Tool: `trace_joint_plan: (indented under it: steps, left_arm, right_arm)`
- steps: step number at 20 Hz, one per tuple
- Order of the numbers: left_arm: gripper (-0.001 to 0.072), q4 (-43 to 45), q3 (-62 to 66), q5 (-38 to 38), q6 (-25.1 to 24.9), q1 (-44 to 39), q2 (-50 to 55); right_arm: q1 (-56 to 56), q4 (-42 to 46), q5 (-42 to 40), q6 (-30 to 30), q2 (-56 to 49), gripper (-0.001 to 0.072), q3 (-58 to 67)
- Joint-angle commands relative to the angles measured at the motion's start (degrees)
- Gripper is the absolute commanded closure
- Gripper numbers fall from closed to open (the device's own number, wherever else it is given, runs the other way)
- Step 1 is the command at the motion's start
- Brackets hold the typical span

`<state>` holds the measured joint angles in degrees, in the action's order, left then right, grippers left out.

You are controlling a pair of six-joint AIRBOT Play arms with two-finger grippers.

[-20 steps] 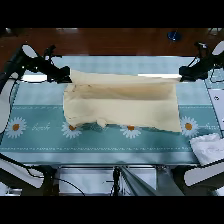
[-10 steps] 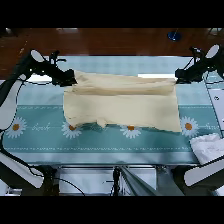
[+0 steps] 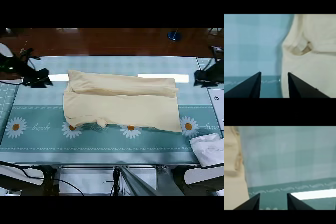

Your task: Fold the shirts.

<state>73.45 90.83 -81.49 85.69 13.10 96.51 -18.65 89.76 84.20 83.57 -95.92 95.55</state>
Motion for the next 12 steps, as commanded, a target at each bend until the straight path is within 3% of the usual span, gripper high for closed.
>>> trace_joint_plan:
  steps: [1,7,8,12]
  left_arm:
    - [0.0285,1.7,-5.4,-6.1,-0.9,6.2,-5.7]
    - [0.0279,-9.1,-30.1,-2.9,-10.3,7.9,-15.1]
    - [0.0195,-10.6,-33.9,-1.7,-11.8,8.1,-16.2]
    - [0.0159,-19.8,-44.6,1.5,-18.9,9.4,-17.2]
  right_arm:
    - [-8.4,-7.6,8.0,-1.3,3.3,0.0294,-4.3]
    - [-16.9,-19.0,-1.4,-5.8,12.8,0.0297,-24.2]
    - [-17.1,-19.4,-1.7,-6.1,13.1,0.0297,-25.2]
    - [-17.0,-23.3,-1.8,-7.7,13.0,0.0298,-25.5]
